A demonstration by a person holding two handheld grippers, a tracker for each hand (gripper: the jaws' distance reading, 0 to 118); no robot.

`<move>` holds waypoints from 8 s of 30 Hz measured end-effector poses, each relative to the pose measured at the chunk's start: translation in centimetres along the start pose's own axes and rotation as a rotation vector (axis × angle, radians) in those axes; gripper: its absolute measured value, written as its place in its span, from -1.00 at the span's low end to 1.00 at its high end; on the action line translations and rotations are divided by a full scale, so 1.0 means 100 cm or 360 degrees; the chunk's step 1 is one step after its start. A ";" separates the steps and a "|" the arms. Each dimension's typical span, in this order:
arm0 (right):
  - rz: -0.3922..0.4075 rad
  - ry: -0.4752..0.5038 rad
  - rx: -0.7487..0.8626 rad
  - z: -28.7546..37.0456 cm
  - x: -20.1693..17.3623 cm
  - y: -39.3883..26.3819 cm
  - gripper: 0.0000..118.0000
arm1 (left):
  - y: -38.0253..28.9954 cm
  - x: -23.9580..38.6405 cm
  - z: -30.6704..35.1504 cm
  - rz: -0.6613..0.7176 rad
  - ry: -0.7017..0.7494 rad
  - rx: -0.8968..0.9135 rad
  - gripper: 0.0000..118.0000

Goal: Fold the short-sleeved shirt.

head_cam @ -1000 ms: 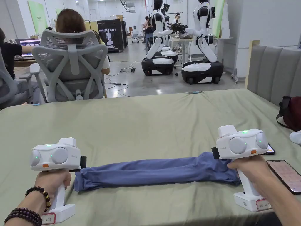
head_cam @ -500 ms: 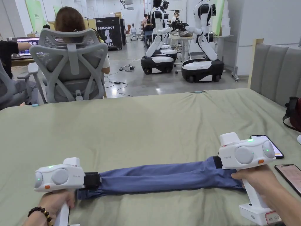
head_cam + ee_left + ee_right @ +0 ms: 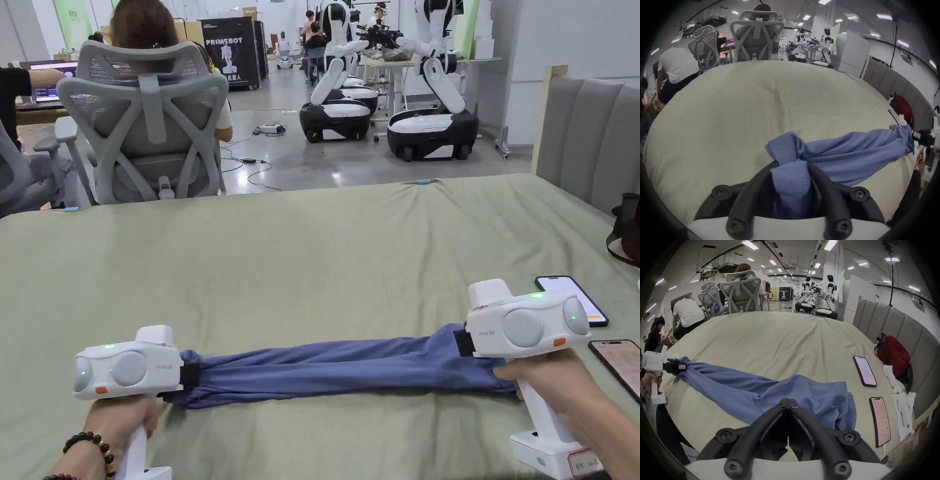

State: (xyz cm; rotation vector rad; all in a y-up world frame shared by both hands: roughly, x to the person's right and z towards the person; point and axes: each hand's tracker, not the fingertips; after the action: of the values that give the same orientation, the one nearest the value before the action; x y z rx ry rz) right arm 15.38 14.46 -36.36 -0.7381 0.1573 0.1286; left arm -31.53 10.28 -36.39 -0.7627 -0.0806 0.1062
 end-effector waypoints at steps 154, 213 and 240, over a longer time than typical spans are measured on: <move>-0.0080 0.0063 0.0161 0.034 -0.012 -0.034 -0.93 | 0.039 0.180 0.010 -0.0044 -0.0969 -0.0043 1.00; -0.0068 0.0424 0.0079 -0.082 -0.117 -0.012 -0.96 | -0.011 0.110 -0.053 0.0366 -0.0647 -0.0128 0.86; 0.0327 0.0571 0.0597 -0.066 -0.488 0.097 -0.95 | 0.005 -0.406 0.107 0.0508 -0.0067 0.0268 -0.45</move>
State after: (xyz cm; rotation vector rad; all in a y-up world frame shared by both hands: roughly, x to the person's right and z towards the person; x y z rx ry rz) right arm -34.74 14.14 -38.42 -0.3630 0.5842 0.1564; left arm -73.06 12.87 -30.40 -0.6001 0.0108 0.4277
